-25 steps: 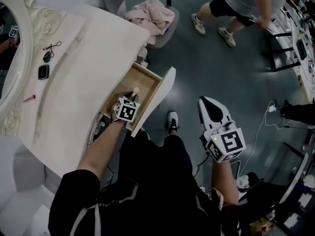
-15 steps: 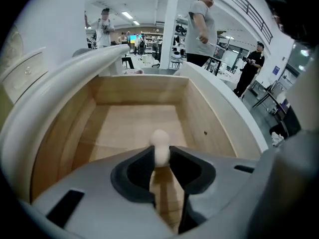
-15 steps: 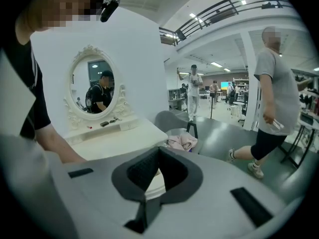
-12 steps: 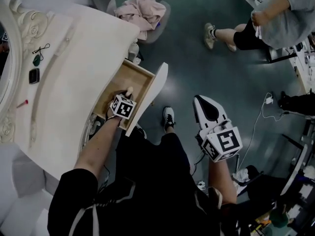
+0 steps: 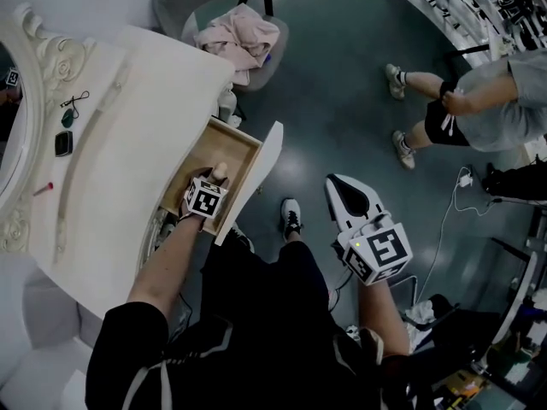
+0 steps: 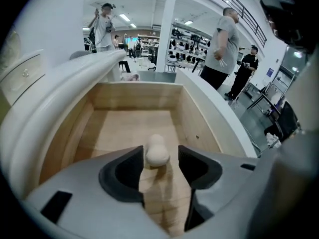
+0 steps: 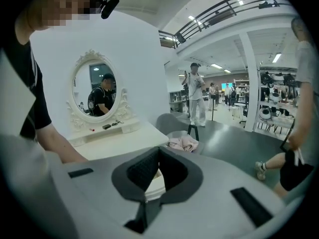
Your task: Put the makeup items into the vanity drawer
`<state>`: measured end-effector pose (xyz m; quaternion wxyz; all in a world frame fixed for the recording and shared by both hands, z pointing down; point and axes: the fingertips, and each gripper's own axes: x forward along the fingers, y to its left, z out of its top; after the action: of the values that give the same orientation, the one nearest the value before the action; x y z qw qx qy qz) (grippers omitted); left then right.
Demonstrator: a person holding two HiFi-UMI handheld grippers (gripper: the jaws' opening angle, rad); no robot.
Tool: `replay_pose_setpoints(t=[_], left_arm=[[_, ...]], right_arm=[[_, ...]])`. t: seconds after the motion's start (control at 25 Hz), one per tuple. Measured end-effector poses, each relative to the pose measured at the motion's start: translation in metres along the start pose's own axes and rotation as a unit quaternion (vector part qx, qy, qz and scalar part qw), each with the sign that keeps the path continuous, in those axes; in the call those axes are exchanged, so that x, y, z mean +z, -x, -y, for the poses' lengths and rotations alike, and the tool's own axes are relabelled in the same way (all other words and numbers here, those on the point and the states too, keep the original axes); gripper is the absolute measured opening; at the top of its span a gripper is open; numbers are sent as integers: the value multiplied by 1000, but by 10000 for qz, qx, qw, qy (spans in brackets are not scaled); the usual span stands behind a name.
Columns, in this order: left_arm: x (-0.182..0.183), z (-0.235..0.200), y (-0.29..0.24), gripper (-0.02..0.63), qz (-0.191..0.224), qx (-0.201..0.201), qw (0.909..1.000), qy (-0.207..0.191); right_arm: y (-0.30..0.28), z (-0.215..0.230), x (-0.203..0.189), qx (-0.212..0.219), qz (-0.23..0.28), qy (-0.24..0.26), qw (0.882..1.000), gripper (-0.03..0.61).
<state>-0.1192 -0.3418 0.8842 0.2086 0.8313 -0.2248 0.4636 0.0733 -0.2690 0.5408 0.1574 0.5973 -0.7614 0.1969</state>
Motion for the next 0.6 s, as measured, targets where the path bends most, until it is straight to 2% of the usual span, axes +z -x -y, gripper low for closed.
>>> replay_pose_setpoints(t=[0.24,0.4,0.6], left_arm=[[24,3,33,222,485,147,9987,79],[43,-1,63,222,774,385,9963,22],[49,7,92,222,952,474,9943,51]], right_arm=[[7,-1,17,123,137,122,9998,6],[2,1,37,331,336,269,9985,6],[5,1,57,548,458,378,9967,6]])
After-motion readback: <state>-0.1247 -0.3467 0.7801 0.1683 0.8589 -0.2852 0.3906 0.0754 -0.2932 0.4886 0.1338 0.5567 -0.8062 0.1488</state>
